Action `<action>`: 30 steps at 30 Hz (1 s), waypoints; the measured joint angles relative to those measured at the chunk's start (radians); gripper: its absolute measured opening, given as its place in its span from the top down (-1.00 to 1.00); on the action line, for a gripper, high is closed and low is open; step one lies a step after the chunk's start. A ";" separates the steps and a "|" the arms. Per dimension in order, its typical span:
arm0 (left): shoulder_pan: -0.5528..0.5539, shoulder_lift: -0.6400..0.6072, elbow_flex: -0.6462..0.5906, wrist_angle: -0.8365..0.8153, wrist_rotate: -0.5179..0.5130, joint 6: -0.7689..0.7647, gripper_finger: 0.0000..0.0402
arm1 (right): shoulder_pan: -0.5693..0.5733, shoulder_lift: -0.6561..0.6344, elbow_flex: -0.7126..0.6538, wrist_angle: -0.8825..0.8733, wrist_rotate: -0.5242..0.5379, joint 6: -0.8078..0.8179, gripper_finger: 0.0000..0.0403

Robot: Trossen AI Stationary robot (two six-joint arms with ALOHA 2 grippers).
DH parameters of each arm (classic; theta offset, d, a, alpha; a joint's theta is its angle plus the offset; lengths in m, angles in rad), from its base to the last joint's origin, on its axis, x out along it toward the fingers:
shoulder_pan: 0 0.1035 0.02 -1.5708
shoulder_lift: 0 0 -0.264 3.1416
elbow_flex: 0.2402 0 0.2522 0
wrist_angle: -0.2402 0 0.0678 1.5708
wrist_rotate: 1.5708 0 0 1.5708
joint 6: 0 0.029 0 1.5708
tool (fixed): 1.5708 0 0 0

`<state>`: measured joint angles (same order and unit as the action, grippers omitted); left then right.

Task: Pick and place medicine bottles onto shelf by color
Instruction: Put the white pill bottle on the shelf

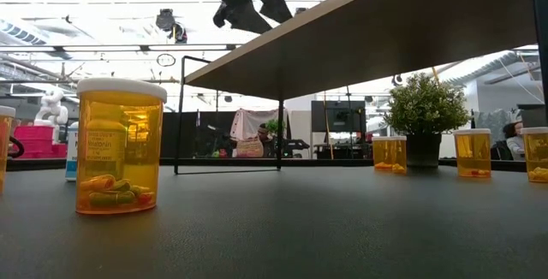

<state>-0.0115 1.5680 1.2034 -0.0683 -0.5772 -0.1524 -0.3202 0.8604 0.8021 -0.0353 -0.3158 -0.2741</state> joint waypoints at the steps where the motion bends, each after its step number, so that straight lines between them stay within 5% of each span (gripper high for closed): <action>1: -0.008 -0.010 0.000 -0.005 0.000 0.000 -0.37 | 0.000 0.000 0.000 0.000 0.000 0.000 -0.41; 12: -0.177 -0.210 0.001 -0.263 0.000 -0.057 -0.37 | 0.000 0.000 0.000 -0.001 0.002 0.003 -0.41; 30: -0.565 -0.193 0.001 -0.926 -0.253 -0.923 -0.37 | 0.000 0.000 0.000 0.020 0.005 -0.010 -0.41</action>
<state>-0.5767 1.3749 1.2041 -0.9946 -0.8301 -1.0756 -0.3202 0.8608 0.8021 -0.0153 -0.3107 -0.2836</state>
